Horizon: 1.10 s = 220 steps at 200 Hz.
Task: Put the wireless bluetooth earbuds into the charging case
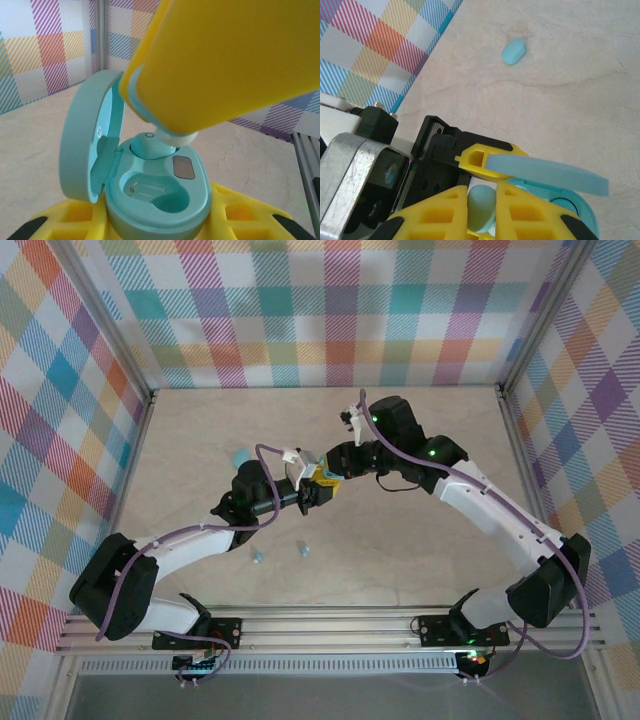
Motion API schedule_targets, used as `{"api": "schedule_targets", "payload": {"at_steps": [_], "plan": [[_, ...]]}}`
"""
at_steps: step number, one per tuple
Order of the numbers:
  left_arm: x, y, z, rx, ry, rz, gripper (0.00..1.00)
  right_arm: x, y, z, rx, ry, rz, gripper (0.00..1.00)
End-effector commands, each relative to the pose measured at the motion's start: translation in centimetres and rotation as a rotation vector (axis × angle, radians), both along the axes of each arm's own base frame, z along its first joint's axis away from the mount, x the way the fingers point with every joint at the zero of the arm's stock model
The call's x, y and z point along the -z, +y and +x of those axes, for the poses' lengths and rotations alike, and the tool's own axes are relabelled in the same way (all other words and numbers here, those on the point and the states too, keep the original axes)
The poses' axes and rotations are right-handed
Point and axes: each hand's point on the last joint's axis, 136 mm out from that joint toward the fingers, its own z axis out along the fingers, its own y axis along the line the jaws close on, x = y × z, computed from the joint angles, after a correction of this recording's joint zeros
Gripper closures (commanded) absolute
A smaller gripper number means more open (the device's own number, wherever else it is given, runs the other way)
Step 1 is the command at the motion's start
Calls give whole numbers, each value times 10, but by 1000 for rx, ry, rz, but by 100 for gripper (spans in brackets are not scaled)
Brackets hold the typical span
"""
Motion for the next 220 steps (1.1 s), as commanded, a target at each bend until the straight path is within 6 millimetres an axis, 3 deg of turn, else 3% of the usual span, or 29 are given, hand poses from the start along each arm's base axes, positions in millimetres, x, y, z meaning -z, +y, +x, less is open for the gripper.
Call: {"api": "schedule_targets", "payload": {"at_steps": [1,106,220], "plan": [[-20,-6,-6,33,-51,-52,100,-7,7,1,-11,-9,24,83],[-37,-5,-1,6,-52,-124,100,11,16,3,-48,-4,35,82],[-42,-4,6,-21,-80,-103,100,15,5,-2,-20,12,-8,82]]}}
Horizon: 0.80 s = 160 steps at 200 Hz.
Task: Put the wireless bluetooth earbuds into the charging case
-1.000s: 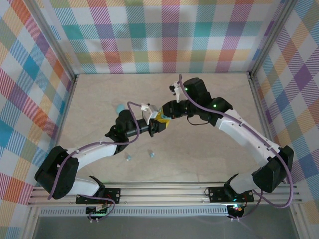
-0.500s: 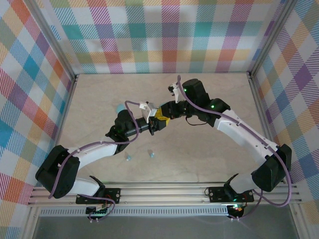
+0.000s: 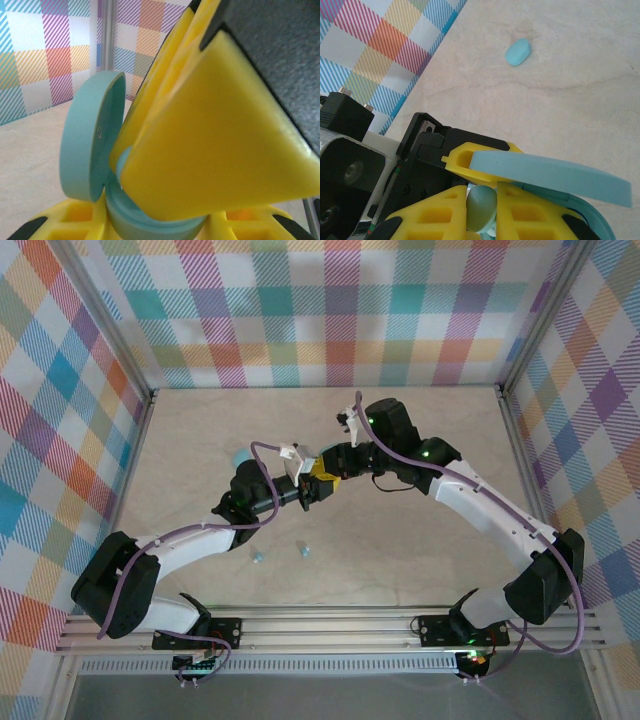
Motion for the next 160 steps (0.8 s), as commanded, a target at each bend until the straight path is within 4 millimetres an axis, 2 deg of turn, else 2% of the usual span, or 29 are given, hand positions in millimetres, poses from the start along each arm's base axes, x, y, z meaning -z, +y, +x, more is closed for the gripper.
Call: {"api": "schedule_targets", "payload": {"at_steps": [1,62,88,143,160], "plan": [[-29,-4,0,2,-82,-39,100,6,-3,-6,-2,13,-26,82],[-36,-4,0,-1,-95,-42,100,13,-8,-8,15,25,-49,79],[-36,-4,0,2,-94,-43,100,17,-12,-1,53,19,-74,78],[-40,-2,-3,3,-100,-52,100,13,-15,7,94,3,-91,78],[-42,-3,-4,10,-105,-55,100,12,-16,7,103,0,-94,73]]}}
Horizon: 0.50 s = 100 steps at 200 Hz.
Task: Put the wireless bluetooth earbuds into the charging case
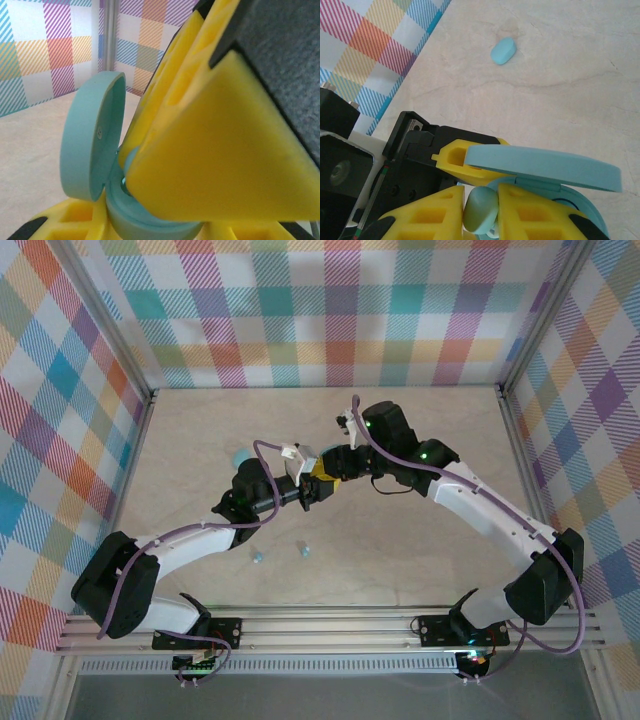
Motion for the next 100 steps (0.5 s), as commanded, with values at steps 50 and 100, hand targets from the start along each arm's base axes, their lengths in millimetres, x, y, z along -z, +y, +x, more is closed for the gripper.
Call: {"api": "schedule_targets", "payload": {"at_steps": [50,100], "plan": [[-51,-5,-12,53,-144,-104,100,3,-9,5,60,2,-52,73],[-51,-4,-13,57,-145,-101,100,-4,-12,6,78,-17,-58,71]]}}
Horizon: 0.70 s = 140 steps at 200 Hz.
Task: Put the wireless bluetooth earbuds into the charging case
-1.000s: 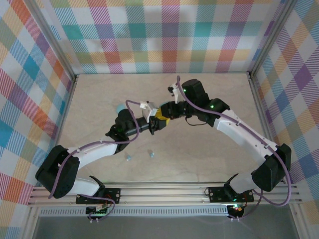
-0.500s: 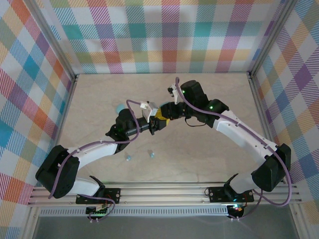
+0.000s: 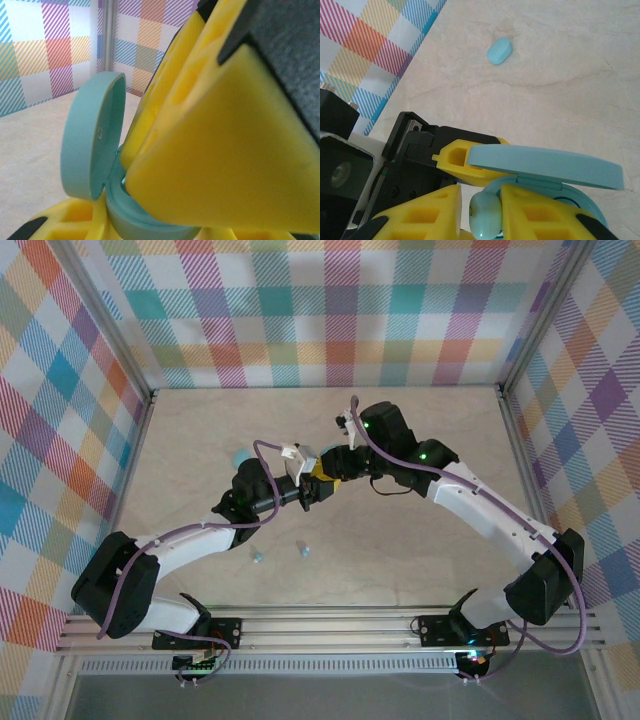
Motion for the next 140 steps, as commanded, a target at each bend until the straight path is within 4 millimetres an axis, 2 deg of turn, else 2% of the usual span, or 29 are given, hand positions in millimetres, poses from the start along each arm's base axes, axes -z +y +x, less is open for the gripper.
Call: {"api": "schedule_targets", "payload": {"at_steps": [1,48,71,108,140], "plan": [[-50,-4,-12,51,-143,-99,100,-3,-11,7,59,-15,-39,71],[-50,-4,-14,57,-143,-98,100,-25,-8,4,43,-44,9,70],[-52,-3,-15,58,-148,-102,100,-25,-10,5,47,-50,-6,67],[-46,-3,-18,68,-134,-93,100,-22,-12,3,44,-45,-21,66],[-46,-4,-17,71,-131,-91,100,-27,-12,3,43,-63,-14,65]]}}
